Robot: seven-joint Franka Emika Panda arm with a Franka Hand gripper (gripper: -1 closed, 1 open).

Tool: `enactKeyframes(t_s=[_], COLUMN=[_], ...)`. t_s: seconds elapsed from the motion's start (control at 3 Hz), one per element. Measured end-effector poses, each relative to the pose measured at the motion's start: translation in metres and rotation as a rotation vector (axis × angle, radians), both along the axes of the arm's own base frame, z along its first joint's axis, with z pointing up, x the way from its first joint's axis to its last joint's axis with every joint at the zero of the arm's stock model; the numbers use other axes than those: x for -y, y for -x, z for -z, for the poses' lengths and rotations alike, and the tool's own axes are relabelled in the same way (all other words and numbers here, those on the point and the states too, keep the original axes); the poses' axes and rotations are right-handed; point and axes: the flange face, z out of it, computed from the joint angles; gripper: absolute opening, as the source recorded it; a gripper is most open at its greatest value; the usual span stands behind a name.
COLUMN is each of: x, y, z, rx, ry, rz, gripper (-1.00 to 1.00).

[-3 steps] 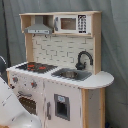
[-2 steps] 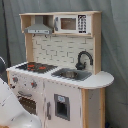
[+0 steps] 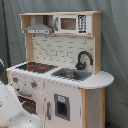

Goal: Play with the kitchen

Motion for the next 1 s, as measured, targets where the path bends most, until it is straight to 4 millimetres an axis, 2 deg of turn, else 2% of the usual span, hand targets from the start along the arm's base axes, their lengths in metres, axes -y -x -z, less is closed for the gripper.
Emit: enactKeyframes(t_s=[1.0], x=[0.019], y=[-0.025], z=[0.036], rx=[0.058], ry=[-0.280], rz=[0.008], gripper=[1.00])
